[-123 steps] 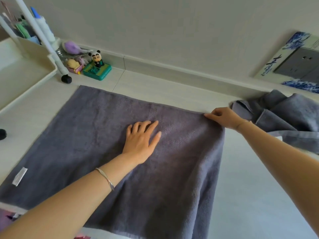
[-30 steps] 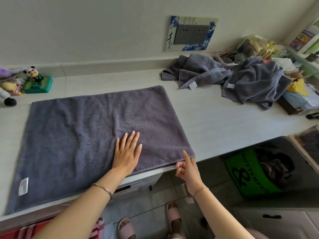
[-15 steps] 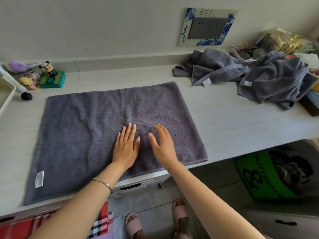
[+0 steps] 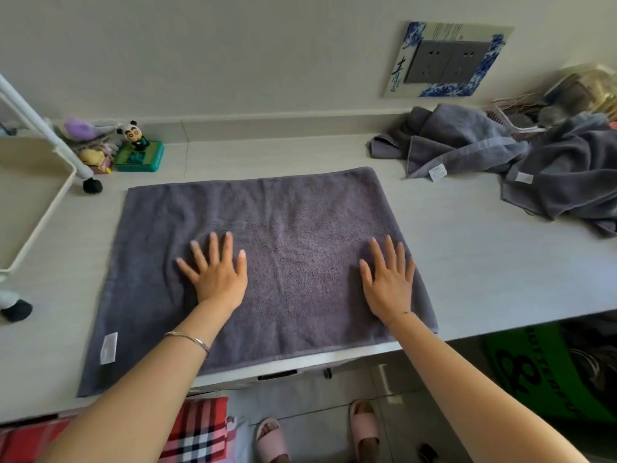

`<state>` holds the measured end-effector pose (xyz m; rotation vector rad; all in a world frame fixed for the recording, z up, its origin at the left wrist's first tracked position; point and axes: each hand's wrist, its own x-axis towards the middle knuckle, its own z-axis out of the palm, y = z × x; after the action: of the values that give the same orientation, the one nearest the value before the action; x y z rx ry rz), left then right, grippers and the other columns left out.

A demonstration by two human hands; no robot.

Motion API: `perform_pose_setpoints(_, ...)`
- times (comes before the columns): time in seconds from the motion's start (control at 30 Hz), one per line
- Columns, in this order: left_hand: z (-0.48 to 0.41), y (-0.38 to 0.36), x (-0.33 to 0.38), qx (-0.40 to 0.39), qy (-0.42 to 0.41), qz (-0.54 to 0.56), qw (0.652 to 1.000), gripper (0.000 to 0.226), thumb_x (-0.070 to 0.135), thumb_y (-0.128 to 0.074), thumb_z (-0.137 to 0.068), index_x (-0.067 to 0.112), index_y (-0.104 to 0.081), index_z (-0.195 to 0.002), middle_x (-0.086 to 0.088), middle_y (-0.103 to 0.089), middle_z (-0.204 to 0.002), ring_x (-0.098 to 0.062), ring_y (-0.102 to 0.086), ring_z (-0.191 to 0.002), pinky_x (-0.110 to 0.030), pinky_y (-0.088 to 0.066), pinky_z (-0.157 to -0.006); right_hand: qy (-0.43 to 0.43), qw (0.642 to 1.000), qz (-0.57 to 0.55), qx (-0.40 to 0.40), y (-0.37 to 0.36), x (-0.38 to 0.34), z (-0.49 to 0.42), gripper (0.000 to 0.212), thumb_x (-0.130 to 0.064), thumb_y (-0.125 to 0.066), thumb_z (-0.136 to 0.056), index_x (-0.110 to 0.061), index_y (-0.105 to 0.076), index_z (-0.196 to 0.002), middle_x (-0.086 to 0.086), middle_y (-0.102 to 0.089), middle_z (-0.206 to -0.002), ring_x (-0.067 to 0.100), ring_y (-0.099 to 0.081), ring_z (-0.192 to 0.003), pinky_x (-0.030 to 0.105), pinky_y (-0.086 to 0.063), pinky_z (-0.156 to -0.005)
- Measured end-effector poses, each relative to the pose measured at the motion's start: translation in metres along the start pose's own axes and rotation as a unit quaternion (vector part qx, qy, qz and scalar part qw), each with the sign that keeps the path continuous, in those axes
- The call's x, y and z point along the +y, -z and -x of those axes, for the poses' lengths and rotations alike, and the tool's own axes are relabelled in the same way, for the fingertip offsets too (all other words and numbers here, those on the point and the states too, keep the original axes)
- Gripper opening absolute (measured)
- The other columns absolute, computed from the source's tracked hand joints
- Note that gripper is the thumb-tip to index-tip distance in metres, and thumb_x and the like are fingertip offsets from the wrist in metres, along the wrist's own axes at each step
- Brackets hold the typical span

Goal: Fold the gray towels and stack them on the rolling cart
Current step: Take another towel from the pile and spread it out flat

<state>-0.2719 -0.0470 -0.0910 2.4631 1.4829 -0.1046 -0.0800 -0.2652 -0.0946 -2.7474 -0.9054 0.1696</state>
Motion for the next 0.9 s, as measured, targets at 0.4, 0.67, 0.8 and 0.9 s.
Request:
perform_pose_setpoints(0.4, 0.007, -0.029, 0.066, 0.030, -0.178, -0.012, 0.983, 0.069, 0.056, 0.005, -0.085, 0.038, -0.010, -0.149, 0.005, -0.007, -0.160, -0.023, -0.001, -0.147, -0.058, 0.007, -0.112, 0.003, 0.999, -0.001, -0.040, -0.007, 0.005, -0.060, 0.061, -0.059, -0.015, -0.095, -0.036, -0.011, -0.151, -0.007, -0.003, -0.160, 0.017, 0.003, -0.147, 0.039, 0.005, -0.118)
perform_pose_setpoints(0.67, 0.007, -0.032, 0.065, 0.043, -0.179, -0.011, 0.983, 0.061, 0.053, -0.011, -0.092, 0.032, -0.025, -0.148, 0.000, -0.023, -0.156, -0.027, -0.018, -0.145, -0.062, -0.006, -0.112, -0.068, 0.974, -0.215, 0.000, 0.033, 0.048, -0.077, 0.049, -0.032, -0.054, -0.094, -0.015, -0.043, -0.139, 0.007, -0.056, -0.131, 0.023, -0.050, -0.117, 0.034, -0.035, -0.102)
perform_pose_setpoints(0.8, 0.007, -0.033, 0.066, 0.050, -0.182, -0.014, 0.982, 0.061, 0.052, -0.012, -0.093, 0.031, -0.026, -0.148, -0.001, -0.024, -0.156, -0.028, -0.018, -0.145, -0.062, -0.007, -0.112, -0.138, 0.932, -0.329, -0.060, 0.047, 0.055, -0.077, 0.039, -0.032, -0.063, -0.089, -0.009, -0.061, -0.121, 0.008, -0.067, -0.099, 0.017, -0.059, -0.086, 0.025, -0.045, -0.079)
perform_pose_setpoints(0.9, 0.008, -0.034, 0.066, 0.045, -0.187, -0.017, 0.981, 0.062, 0.054, -0.007, -0.091, 0.035, -0.018, -0.149, 0.003, -0.016, -0.158, -0.026, -0.010, -0.146, -0.058, 0.001, -0.113, -0.128, 0.889, -0.415, -0.146, 0.058, 0.061, -0.075, 0.027, -0.032, -0.063, -0.089, -0.008, -0.070, -0.101, 0.006, -0.072, -0.091, 0.017, -0.067, -0.085, 0.016, -0.052, -0.068)
